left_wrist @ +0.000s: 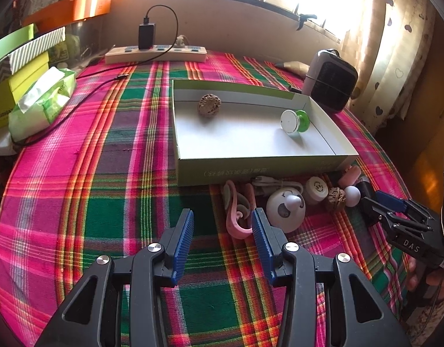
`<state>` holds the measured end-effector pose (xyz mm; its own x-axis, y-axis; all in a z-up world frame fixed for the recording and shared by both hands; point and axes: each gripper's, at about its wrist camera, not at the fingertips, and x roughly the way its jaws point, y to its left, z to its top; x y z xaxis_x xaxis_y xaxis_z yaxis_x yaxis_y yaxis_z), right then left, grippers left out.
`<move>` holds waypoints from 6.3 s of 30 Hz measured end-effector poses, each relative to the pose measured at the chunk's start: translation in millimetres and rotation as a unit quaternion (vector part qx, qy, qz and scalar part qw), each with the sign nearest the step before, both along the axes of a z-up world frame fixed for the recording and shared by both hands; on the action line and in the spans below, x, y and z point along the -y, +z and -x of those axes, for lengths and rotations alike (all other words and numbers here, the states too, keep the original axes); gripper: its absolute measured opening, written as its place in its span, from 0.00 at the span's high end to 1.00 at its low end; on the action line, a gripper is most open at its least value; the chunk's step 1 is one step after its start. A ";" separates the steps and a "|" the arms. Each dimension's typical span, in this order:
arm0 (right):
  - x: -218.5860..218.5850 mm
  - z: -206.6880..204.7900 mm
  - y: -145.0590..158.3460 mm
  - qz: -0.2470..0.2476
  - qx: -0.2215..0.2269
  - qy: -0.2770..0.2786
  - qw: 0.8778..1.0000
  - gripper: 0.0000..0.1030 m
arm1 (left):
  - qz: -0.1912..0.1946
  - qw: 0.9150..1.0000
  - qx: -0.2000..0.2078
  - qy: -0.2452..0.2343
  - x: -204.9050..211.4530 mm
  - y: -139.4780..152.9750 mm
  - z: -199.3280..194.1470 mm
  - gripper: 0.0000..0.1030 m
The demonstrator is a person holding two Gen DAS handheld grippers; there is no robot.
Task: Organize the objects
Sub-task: 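Withdraw both tools from the box toward the remaining objects, then grasp the pink curved hook with the left tool while the right tool grasps the black stapler, then carry the pink hook and black stapler over the white box with both tools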
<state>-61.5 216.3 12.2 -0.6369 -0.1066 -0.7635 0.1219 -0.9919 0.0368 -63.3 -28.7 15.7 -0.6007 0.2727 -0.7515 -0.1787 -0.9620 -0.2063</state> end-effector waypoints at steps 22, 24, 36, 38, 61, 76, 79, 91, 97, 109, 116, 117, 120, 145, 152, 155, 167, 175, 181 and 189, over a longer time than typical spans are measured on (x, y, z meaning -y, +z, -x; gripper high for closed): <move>-9.9 3.8 -7.3 -0.020 0.013 -0.025 0.999 0.49 | 0.006 1.000 0.016 -0.012 -7.9 -8.4 6.1 0.61; -9.6 4.0 -6.9 -0.022 0.012 -0.024 0.999 0.54 | 0.006 1.000 0.016 -0.012 -8.2 -8.5 6.7 0.61; -8.7 3.6 -6.6 -0.017 0.008 -0.014 1.000 0.76 | 0.012 1.000 0.015 -0.013 -8.1 -9.5 10.3 0.61; -7.9 3.2 -6.5 -0.017 0.008 -0.010 1.000 0.76 | 0.010 1.000 0.015 -0.012 -7.9 -9.8 10.6 0.61; -7.1 3.7 -6.5 -0.014 0.009 -0.011 1.000 0.76 | 0.064 0.998 -0.005 -0.003 -18.8 -9.4 18.5 0.67; -7.0 3.8 -6.8 -0.014 0.009 -0.011 1.000 0.76 | 0.067 0.998 -0.006 0.006 -14.6 -9.7 18.7 0.79; -6.9 3.8 -6.8 -0.014 0.009 -0.011 1.000 0.76 | 0.067 0.998 -0.006 0.006 -14.4 -9.8 18.6 0.79; -7.1 3.6 -7.2 -0.013 0.009 -0.011 1.000 0.76 | 0.063 0.998 -0.005 0.008 -12.5 -9.8 17.9 0.79; -11.4 3.2 -4.4 -0.009 0.006 -0.019 1.000 0.76 | 0.061 0.998 -0.007 0.008 -12.0 -8.9 16.9 0.79; -13.2 1.4 2.5 -0.005 -0.001 -0.022 1.000 0.76 | 0.051 0.998 -0.022 0.008 -11.8 2.7 10.5 0.79; -14.8 0.5 10.2 -0.002 -0.009 -0.020 1.000 0.76 | 0.047 0.998 -0.029 0.003 -13.6 10.3 8.0 0.79; -15.0 0.0 11.8 -0.002 -0.011 -0.020 1.000 0.76 | 0.047 0.998 -0.031 0.003 -13.2 12.1 7.8 0.79; -15.3 -0.7 16.8 -0.003 -0.017 -0.019 1.000 0.76 | 0.043 0.998 -0.035 0.003 -12.3 17.3 8.4 0.79; 10.6 70.9 53.3 0.011 -0.034 0.030 0.999 0.76 | 0.041 0.998 -0.052 -0.002 -14.7 36.4 56.3 0.79; 17.7 101.0 48.6 0.018 -0.021 0.032 0.999 0.76 | 0.042 0.998 -0.045 0.002 -14.9 32.9 73.2 0.79; 21.1 113.0 44.6 0.018 -0.014 0.032 0.999 0.76 | 0.043 0.998 -0.044 0.001 -14.8 31.6 78.9 0.79; 28.4 150.8 23.8 0.018 0.020 0.032 0.999 0.76 | 0.043 0.999 -0.023 0.007 -14.0 17.1 97.5 0.79; 30.3 160.8 15.2 0.016 0.032 0.030 0.999 0.76 | 0.044 0.999 -0.014 0.011 -13.6 10.8 105.1 0.79; 29.2 165.2 9.8 0.018 0.040 0.026 0.999 0.76 | 0.050 0.999 -0.011 0.011 -15.4 7.1 107.7 0.79; 30.1 167.2 9.9 0.020 0.042 0.028 0.999 0.76 | 0.057 0.998 -0.012 0.008 -18.8 5.8 110.2 0.79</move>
<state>-228.7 186.1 22.0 -0.5634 -0.1717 -0.8082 0.1729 -0.9810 0.0879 -173.4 -9.9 21.5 -0.6229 0.1761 -0.7622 -0.1665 -0.9819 -0.0908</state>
